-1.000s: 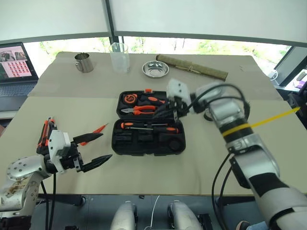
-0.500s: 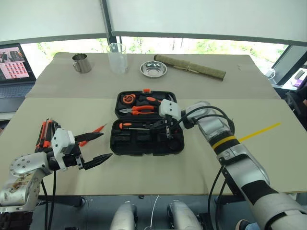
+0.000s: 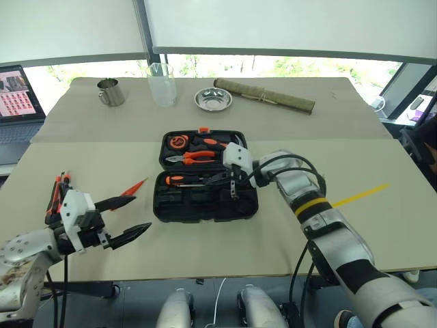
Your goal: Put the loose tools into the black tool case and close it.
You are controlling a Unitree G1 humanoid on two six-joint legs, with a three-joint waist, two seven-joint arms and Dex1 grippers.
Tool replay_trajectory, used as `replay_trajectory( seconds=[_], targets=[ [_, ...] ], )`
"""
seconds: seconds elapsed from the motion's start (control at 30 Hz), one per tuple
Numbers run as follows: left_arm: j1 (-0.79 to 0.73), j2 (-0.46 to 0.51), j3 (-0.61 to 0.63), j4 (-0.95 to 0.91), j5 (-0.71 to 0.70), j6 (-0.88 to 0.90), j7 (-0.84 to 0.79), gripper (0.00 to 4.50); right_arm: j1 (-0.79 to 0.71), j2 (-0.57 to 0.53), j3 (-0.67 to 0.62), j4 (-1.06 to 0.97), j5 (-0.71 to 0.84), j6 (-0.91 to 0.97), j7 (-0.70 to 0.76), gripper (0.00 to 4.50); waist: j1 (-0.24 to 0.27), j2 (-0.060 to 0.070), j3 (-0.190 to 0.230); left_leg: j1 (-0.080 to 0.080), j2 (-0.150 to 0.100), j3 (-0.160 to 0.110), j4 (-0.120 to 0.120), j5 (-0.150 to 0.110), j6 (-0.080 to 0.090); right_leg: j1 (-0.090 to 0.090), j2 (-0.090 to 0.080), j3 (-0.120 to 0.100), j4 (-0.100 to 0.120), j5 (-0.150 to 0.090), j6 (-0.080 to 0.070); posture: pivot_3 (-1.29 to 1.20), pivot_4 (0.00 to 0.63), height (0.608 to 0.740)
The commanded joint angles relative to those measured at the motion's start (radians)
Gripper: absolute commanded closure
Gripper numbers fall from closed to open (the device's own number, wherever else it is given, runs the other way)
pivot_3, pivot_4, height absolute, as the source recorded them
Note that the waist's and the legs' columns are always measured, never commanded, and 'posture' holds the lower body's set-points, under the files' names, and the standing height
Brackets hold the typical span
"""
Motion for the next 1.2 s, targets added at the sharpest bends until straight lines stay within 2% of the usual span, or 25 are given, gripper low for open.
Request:
replay_trajectory(
  seconds=[0.03,0.1,0.2,0.3,0.33,0.47,0.6,0.73,0.83,1.0,1.17,1.2],
  targets=[
    [0.123,-0.041,0.189,0.021,-0.028,-0.027,0.035,0.0,0.132,-0.118,-0.152,-0.295,0.176,0.044,0.052,3.02,0.005,0.0,0.0,0.0,0.0,-0.001,0.0,0.0,-0.001,0.0,-0.001,0.0,0.0,0.0,0.001,0.0,0.15,0.74],
    [0.166,-0.058,0.243,0.047,-0.022,-0.046,0.044,0.0,0.202,-0.148,-0.187,-0.38,0.224,0.073,0.037,2.36,0.007,-0.002,-0.001,0.001,-0.002,-0.002,-0.003,-0.001,0.0,0.002,-0.005,-0.001,-0.003,-0.001,0.002,0.0,0.15,0.74],
    [0.246,-0.087,0.336,0.133,0.019,-0.092,0.077,0.0,0.347,-0.216,-0.248,-0.443,0.253,-0.002,0.063,1.39,0.006,-0.003,-0.001,0.002,-0.003,0.0,-0.004,-0.001,0.0,0.003,-0.006,-0.002,-0.005,-0.001,0.002,0.0,0.15,0.74],
    [0.293,-0.095,0.393,0.216,0.048,-0.099,0.123,0.0,0.455,-0.205,-0.357,-0.465,0.325,-0.128,0.049,0.26,0.005,-0.004,0.0,0.004,-0.003,0.004,-0.004,-0.001,0.0,0.004,-0.006,-0.001,-0.006,-0.002,0.002,0.0,0.15,0.74],
    [0.3,-0.09,0.398,0.235,0.065,-0.087,0.15,0.0,0.5,-0.222,-0.376,-0.474,0.343,-0.142,0.069,0.04,0.003,-0.004,0.0,0.004,-0.004,0.005,-0.004,-0.001,0.0,0.004,-0.006,-0.001,-0.006,-0.002,0.002,0.0,0.15,0.74],
    [0.286,-0.059,0.372,0.205,0.041,-0.005,0.169,0.0,0.598,-0.252,-0.401,-0.531,0.443,-0.084,0.121,0.01,0.006,-0.007,-0.001,0.005,-0.004,0.006,-0.005,-0.001,0.0,0.005,-0.006,-0.001,-0.006,-0.002,0.002,0.0,0.15,0.74],
    [0.2,0.018,0.308,0.069,-0.07,0.21,0.199,0.0,0.632,-0.251,-0.389,-0.661,0.499,-0.051,0.09,0.01,0.009,-0.01,-0.001,0.007,-0.003,0.005,-0.005,-0.001,-0.001,0.005,-0.006,-0.001,-0.005,-0.002,0.002,0.0,0.15,0.74],
    [-0.013,0.158,0.138,0.055,-0.079,0.455,0.297,0.0,0.622,-0.253,-0.353,-0.824,0.561,0.052,0.015,0.01,0.016,-0.01,-0.001,0.007,-0.003,0.004,-0.004,0.0,-0.001,0.005,-0.006,-0.001,-0.001,-0.002,0.002,0.0,0.15,0.74],
    [-0.17,0.197,0.006,0.127,-0.009,0.53,0.37,0.0,0.607,-0.251,-0.335,-0.869,0.566,0.087,-0.033,0.01,0.013,-0.01,-0.001,0.008,-0.004,0.004,-0.004,0.0,-0.001,0.005,-0.004,0.0,-0.001,-0.002,0.002,0.0,0.15,0.74],
    [-0.367,0.201,-0.233,0.29,0.133,0.442,0.3,0.0,0.592,-0.257,-0.328,-0.906,0.553,0.112,-0.099,0.01,0.004,-0.01,-0.001,0.006,-0.003,0.004,-0.007,0.0,-0.002,0.003,-0.001,0.002,-0.002,-0.002,0.002,0.0,0.15,0.74],
    [-0.456,0.146,-0.306,0.401,0.192,0.337,0.257,0.0,0.583,-0.266,-0.319,-0.937,0.549,0.137,-0.154,0.01,0.011,-0.01,-0.001,0.005,-0.003,0.004,-0.006,0.0,-0.002,0.002,0.0,0.002,-0.002,-0.002,0.001,0.0,0.15,0.74],
    [-0.467,0.127,-0.315,0.41,0.2,0.33,0.265,0.26,0.588,-0.265,-0.32,-0.942,0.546,0.141,-0.17,0.0,0.015,-0.01,-0.001,0.005,-0.003,0.004,-0.006,0.0,-0.002,0.002,0.0,0.002,-0.002,-0.002,0.001,0.0,0.15,0.74]
  ],
)
